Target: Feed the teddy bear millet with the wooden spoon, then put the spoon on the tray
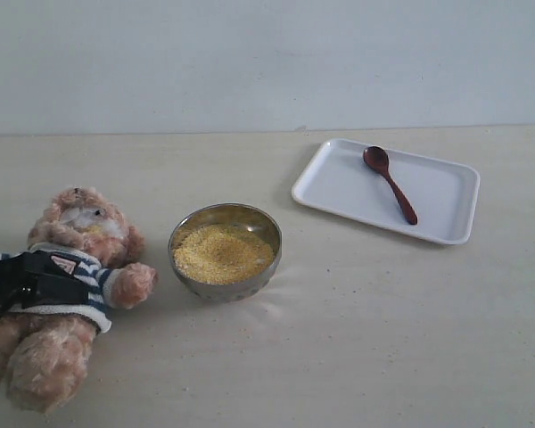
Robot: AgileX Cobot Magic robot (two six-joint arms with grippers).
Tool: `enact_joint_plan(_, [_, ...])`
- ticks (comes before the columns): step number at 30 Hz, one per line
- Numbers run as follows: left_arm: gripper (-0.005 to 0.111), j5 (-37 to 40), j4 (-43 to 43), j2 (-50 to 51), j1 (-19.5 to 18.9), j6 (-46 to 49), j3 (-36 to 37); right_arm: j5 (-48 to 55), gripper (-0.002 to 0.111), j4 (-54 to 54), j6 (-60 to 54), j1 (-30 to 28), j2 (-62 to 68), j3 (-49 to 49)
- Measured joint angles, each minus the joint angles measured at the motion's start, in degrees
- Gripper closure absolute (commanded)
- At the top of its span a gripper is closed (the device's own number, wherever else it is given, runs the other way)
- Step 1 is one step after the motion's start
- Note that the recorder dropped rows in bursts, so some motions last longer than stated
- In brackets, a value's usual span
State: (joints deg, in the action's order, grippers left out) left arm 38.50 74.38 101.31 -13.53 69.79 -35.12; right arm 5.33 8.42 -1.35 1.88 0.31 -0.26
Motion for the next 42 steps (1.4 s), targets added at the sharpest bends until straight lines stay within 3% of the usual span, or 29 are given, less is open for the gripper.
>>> enact_joint_plan(6, [0.011,1.6,-3.0,0.0,0.0,-2.9,-1.0,0.0,0.108,0.0,0.0,0.0,0.0,0.0])
enact_joint_plan(12, [0.011,1.7,-11.3,-2.9,0.0,-9.8,-3.0,0.0,0.108,0.0,0.0,0.0,0.0,0.0])
enact_joint_plan(19, [0.011,1.8,-20.9,-10.3,0.0,-18.7,-5.5,0.0,0.108,0.0,0.1,0.0,0.0,0.0])
enact_joint_plan(27, [0.015,1.8,-25.0,-19.5,0.0,-20.5,-5.8,0.0,0.108,0.0,0.1,0.0,0.0,0.0])
enact_joint_plan(31, [0.031,1.9,-26.5,-24.5,0.0,-21.7,-5.8,0.0,0.108,0.0,0.1,0.0,0.0,0.0])
enact_joint_plan(40, [0.092,4.3,-27.2,-36.6,0.0,-23.3,-5.8,0.0,0.108,0.0,0.1,0.0,0.0,0.0])
enact_joint_plan(42, [0.101,5.1,-27.2,-39.2,0.0,-23.3,-5.8,0.0,0.108,0.0,0.1,0.0,0.0,0.0])
